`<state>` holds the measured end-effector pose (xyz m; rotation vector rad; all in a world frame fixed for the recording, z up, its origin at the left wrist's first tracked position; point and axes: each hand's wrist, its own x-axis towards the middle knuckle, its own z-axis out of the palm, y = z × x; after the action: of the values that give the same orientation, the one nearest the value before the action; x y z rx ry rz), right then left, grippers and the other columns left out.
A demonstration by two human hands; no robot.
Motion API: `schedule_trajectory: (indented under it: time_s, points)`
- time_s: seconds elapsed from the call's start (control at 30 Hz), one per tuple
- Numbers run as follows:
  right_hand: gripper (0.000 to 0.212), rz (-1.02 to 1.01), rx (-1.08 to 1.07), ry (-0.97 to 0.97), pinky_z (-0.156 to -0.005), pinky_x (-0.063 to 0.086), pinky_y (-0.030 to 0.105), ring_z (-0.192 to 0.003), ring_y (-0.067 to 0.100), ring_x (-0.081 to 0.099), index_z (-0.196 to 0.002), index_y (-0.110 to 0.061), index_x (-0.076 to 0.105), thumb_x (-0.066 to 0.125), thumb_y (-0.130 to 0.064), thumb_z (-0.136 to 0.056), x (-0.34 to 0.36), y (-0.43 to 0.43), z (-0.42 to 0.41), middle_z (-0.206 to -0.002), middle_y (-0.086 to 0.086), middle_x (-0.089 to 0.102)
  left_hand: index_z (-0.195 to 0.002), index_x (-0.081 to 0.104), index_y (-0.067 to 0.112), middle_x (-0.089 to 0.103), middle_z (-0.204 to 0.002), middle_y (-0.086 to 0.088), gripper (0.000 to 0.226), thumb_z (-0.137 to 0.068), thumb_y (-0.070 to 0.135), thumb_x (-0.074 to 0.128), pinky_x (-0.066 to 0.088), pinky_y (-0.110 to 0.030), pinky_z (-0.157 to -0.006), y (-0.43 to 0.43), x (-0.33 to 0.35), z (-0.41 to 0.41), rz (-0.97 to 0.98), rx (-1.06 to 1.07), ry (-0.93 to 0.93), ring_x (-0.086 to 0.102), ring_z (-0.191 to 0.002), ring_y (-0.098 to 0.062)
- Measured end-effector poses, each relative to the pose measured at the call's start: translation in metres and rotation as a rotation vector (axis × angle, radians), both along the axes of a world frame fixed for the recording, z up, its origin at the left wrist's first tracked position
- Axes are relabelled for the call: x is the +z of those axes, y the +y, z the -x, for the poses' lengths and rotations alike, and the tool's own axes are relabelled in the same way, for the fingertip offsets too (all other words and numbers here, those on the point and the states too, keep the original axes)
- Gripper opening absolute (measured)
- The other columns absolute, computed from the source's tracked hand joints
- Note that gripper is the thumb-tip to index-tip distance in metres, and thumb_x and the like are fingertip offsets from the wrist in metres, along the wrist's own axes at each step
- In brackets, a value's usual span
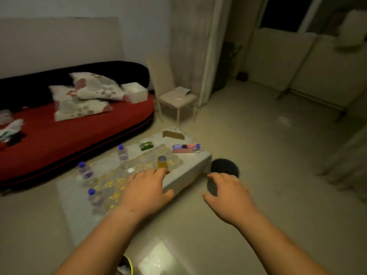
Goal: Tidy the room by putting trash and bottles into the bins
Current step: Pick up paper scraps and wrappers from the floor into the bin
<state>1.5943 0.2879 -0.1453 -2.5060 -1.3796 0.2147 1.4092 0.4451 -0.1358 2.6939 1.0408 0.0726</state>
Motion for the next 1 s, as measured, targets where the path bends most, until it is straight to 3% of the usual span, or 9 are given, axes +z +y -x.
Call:
schedule_trajectory:
  time_s: [0.27, 0.53, 1.0]
  points:
    - [0.062, -0.013, -0.522, -0.018, -0.105, 0.041, 0.039, -0.128, 0.022, 0.046, -0.138, -0.036, 0.045, 0.050, -0.062, -0.082, 0.018, -0.263, -0.132, -0.139, -0.005, 0.053, -0.137, 0.044, 0.039, 0.058, -0.133, 0.008, 0.060, -0.082, 0.062, 0.051, 0.044, -0.042, -0.100, -0.189, 0.034, -0.214, -0.004, -0.454, 0.003, 0.056, -0.119, -0.020]
    - [0.064, 0.039, -0.864, 0.026, -0.103, 0.041, 0.040, -0.128, 0.024, 0.043, -0.140, -0.035, 0.042, 0.048, -0.062, -0.082, 0.003, -0.485, -0.199, -0.141, -0.003, 0.051, -0.143, 0.038, 0.040, 0.053, -0.143, 0.007, 0.063, -0.085, 0.065, 0.046, 0.037, -0.047, -0.110, -0.378, 0.018, -0.352, -0.032, -0.768, 0.068, 0.050, -0.129, -0.022]
    - [0.061, 0.058, -1.177, 0.161, -0.103, 0.041, 0.044, -0.127, 0.024, 0.041, -0.142, -0.034, 0.039, 0.051, -0.056, -0.086, -0.073, -0.600, -0.276, -0.140, 0.000, 0.050, -0.143, 0.038, 0.038, 0.053, -0.141, 0.006, 0.063, -0.086, 0.063, 0.046, 0.034, -0.045, -0.110, -0.500, -0.060, -0.532, -0.028, -1.121, 0.208, 0.048, -0.129, -0.023]
